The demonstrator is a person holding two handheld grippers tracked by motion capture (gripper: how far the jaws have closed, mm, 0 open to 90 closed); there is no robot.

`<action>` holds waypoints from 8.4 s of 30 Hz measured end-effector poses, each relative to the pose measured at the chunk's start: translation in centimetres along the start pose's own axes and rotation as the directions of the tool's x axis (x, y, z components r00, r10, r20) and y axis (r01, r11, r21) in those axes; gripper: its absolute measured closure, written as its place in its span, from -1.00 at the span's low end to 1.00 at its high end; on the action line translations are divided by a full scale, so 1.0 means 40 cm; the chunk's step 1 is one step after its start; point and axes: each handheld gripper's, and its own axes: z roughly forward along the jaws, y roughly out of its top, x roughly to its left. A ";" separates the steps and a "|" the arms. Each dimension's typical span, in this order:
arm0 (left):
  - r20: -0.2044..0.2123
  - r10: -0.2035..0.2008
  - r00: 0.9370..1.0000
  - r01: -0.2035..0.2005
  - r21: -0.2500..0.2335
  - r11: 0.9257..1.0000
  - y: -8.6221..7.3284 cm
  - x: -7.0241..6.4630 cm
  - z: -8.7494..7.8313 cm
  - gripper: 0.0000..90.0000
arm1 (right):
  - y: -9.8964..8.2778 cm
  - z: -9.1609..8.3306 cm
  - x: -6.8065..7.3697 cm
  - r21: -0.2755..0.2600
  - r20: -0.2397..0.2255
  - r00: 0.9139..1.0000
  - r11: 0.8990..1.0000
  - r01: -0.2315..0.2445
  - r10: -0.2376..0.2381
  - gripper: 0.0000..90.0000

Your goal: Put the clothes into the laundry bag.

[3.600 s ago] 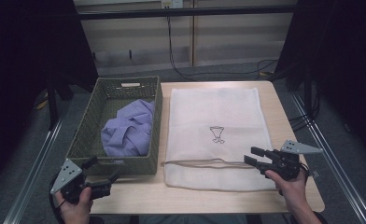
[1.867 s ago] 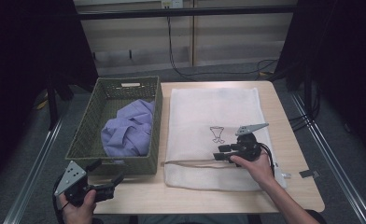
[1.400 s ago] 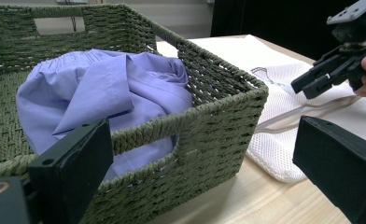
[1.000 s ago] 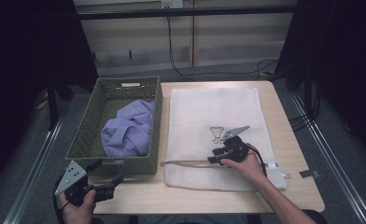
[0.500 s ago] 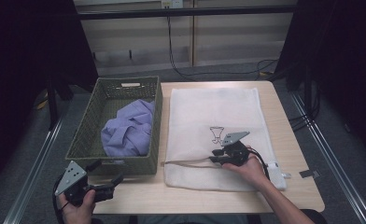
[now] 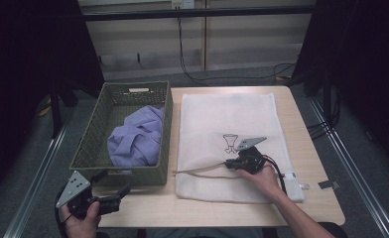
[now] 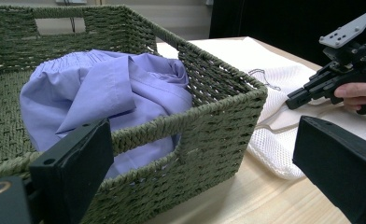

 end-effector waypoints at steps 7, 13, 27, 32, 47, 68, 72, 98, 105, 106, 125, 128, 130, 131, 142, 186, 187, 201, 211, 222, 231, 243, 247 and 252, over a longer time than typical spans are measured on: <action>0.001 0.002 1.000 -0.002 -0.001 1.000 0.000 -0.001 0.000 -0.89 | 0.000 -0.007 -0.004 -0.010 -0.037 0.998 0.999 -0.050 0.049 0.96; 0.000 0.002 1.000 -0.002 -0.009 1.000 0.001 0.001 -0.004 -0.89 | 0.002 -0.018 -0.003 -0.032 -0.051 0.996 0.997 -0.075 0.074 0.96; 0.028 -0.006 1.000 0.006 -0.004 1.000 0.000 0.000 -0.002 -0.90 | 0.021 -0.061 -0.025 -0.142 -0.099 0.987 0.980 -0.137 0.124 0.96; 0.024 -0.004 1.000 0.005 -0.006 1.000 0.000 0.002 -0.002 -0.90 | 0.024 -0.067 -0.025 -0.159 -0.099 0.987 0.977 -0.139 0.125 0.96; -0.001 0.005 1.000 -0.005 -0.007 1.000 0.000 0.001 -0.002 -0.89 | 0.045 -0.106 -0.014 -0.280 -0.085 0.989 0.950 -0.140 0.121 0.96; -0.006 0.011 1.000 -0.011 -0.002 1.000 0.000 0.001 0.001 -0.89 | 0.085 -0.139 -0.007 -0.314 -0.124 0.985 0.937 -0.152 0.119 0.96; -0.004 -0.005 1.000 0.005 -0.009 1.000 -0.001 0.006 0.000 -0.89 | 0.098 -0.144 -0.017 -0.328 -0.132 0.984 0.931 -0.158 0.121 0.96; 0.018 0.000 1.000 0.000 0.011 1.000 0.001 0.004 0.009 -0.89 | 0.172 -0.198 -0.050 -0.383 -0.129 0.987 0.913 -0.142 0.099 0.96; 0.002 -0.003 1.000 0.003 0.008 1.000 0.003 0.003 0.008 -0.89 | 0.198 -0.212 -0.061 -0.395 -0.141 0.984 0.906 -0.154 0.106 0.96; -0.001 -0.006 1.000 0.006 0.009 1.000 0.004 0.003 0.008 -0.89 | 0.202 -0.213 -0.062 -0.395 -0.139 0.986 0.907 -0.143 0.095 0.96; 0.016 0.039 0.999 -0.041 0.142 0.989 0.150 0.053 0.077 -0.86 | 0.194 -0.221 -0.075 -0.388 -0.156 0.983 0.909 -0.154 0.100 0.96; 0.000 0.019 1.000 -0.019 0.153 0.988 0.158 0.076 0.099 -0.83 | 0.193 -0.214 -0.074 -0.379 -0.159 0.982 0.913 -0.152 0.098 0.96; -0.015 0.020 1.000 -0.017 0.152 0.988 0.165 0.088 0.109 -0.80 | 0.195 -0.213 -0.073 -0.377 -0.159 0.983 0.914 -0.148 0.094 0.96; -0.017 0.031 0.999 -0.028 0.154 0.988 0.170 0.092 0.111 -0.78 | 0.195 -0.213 -0.074 -0.377 -0.159 0.983 0.914 -0.148 0.093 0.96; 0.032 0.131 0.991 -0.135 0.179 0.975 0.282 0.097 0.140 -0.74 | 0.192 -0.214 -0.076 -0.382 -0.151 0.984 0.913 -0.142 0.090 0.96; 0.120 0.031 0.992 -0.096 0.593 0.800 0.203 0.294 0.446 -0.91 | 0.192 -0.199 -0.074 -0.365 -0.151 0.985 0.922 -0.129 0.078 0.95; 0.118 0.048 0.992 -0.110 0.604 0.789 0.202 0.295 0.451 -0.90 | 0.191 -0.199 -0.074 -0.365 -0.152 0.985 0.922 -0.130 0.079 0.95; 0.060 0.062 0.996 -0.086 0.701 0.708 0.153 0.305 0.508 -0.94 | 0.192 -0.190 -0.071 -0.346 -0.158 0.985 0.931 -0.117 0.065 0.96; 0.084 0.121 0.989 -0.142 0.756 0.639 0.110 0.295 0.549 -0.99 | 0.192 -0.186 -0.070 -0.338 -0.160 0.985 0.934 -0.115 0.064 0.95; 0.057 0.073 0.996 -0.091 0.757 0.647 0.082 0.305 0.561 -1.00 | 0.193 -0.184 -0.068 -0.334 -0.159 0.985 0.936 -0.113 0.062 0.94; 0.056 0.050 0.997 -0.075 0.731 0.678 0.074 0.308 0.555 -1.00 | 0.190 -0.179 -0.072 -0.323 -0.167 0.984 0.939 -0.119 0.067 0.94; 0.144 0.125 0.982 -0.191 0.778 0.598 0.114 0.284 0.555 -0.27 | 0.192 -0.173 -0.070 -0.298 -0.168 0.983 0.947 -0.122 0.074 0.95; 0.174 0.118 0.978 -0.210 0.774 0.597 0.118 0.276 0.553 -0.08 | 0.192 -0.170 -0.069 -0.294 -0.168 0.983 0.948 -0.123 0.076 0.95; 0.218 0.092 0.972 -0.230 0.773 0.592 0.122 0.266 0.553 0.44 | 0.192 -0.169 -0.071 -0.293 -0.170 0.982 0.948 -0.124 0.076 0.95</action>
